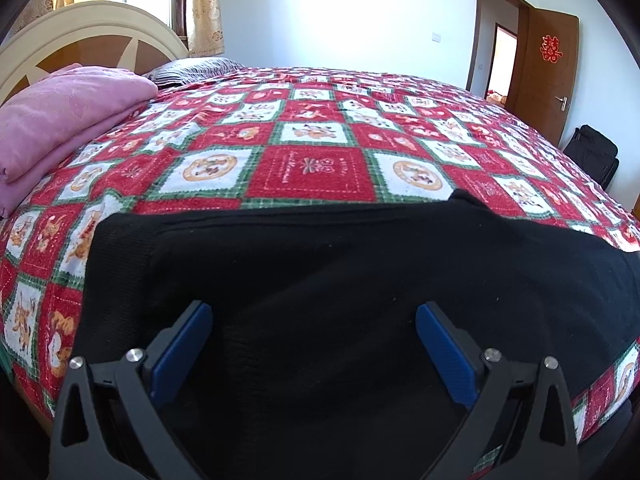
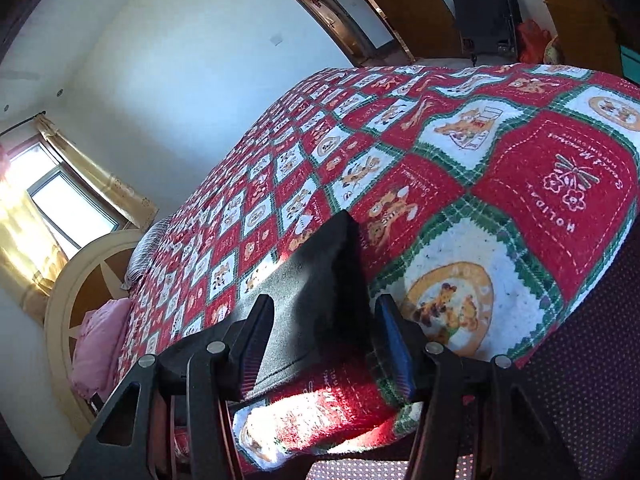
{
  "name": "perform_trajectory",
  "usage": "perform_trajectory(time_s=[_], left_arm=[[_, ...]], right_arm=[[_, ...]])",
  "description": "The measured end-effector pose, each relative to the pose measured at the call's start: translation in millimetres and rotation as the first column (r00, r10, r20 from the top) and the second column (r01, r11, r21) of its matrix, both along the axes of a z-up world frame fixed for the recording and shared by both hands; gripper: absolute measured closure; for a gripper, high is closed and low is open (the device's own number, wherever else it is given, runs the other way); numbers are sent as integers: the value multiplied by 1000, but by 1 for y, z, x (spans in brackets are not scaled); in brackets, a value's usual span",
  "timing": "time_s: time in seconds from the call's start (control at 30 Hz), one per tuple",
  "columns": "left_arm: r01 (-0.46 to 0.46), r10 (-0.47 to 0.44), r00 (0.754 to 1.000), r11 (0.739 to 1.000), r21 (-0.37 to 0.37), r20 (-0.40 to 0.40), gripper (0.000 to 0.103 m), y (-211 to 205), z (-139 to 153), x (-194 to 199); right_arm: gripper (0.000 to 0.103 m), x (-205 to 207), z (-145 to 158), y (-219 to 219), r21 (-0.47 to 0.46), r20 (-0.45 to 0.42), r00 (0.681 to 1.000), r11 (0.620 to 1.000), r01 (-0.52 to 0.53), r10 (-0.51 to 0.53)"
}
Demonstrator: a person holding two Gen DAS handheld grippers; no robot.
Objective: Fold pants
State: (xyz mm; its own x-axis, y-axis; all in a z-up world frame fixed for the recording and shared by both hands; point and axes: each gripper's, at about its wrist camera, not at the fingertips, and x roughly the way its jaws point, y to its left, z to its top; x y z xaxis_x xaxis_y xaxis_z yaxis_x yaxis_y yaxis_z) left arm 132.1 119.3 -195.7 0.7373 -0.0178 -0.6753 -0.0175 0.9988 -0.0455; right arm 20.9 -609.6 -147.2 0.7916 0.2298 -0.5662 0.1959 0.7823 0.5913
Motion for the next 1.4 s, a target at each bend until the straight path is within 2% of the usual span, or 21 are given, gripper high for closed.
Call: perform_trajectory(time_s=[0.03,0.1,0.27,0.33,0.37,0.43,0.57,0.77,0.97,1.13,1.4], left_arm=[[0,0,1000,1000,0,0,0,0,0,0],[1,-1,1000,1000,-1,-3,0,0,1,0],[-4,4,1000,1000,-9,-2,0,4,-1,0],[-4,4,1000,1000,-7,-4,0,5,-1,0],[-4,4,1000,1000,-8,-4,0,5,0,0],[-4,4,1000,1000,-13,-5,0,6,0,0],[-4,3,1000,1000,-15,-6,0,5,1,0],[-10,10,1000,1000,-29,-12,0,5,2,0],[-3,2,1000,999,-53,-11,0,6,7,-1],[29,-30,1000,997,-68,-3,0,5,10,-2],[76,-76,997,994,-72,11,0,-1,16,-4]], right_arm=[[49,1,-1,-2,7,-1,1000,1000,-1,1],[61,1,-3,-2,23,-7,1000,1000,-16,16],[63,5,-12,-3,66,1,1000,997,-29,29],[74,6,-14,-7,79,4,1000,997,-6,6],[84,5,-16,-9,79,4,1000,997,9,-9],[85,2,-17,-12,90,21,1000,996,10,-12],[88,-1,-5,-4,47,70,998,999,4,-8],[88,-5,29,29,-109,148,988,994,-26,42],[88,-1,58,69,-208,203,972,975,-78,121],[88,8,74,114,-261,220,947,949,-175,235],[89,31,78,180,-297,206,901,901,-315,382]])
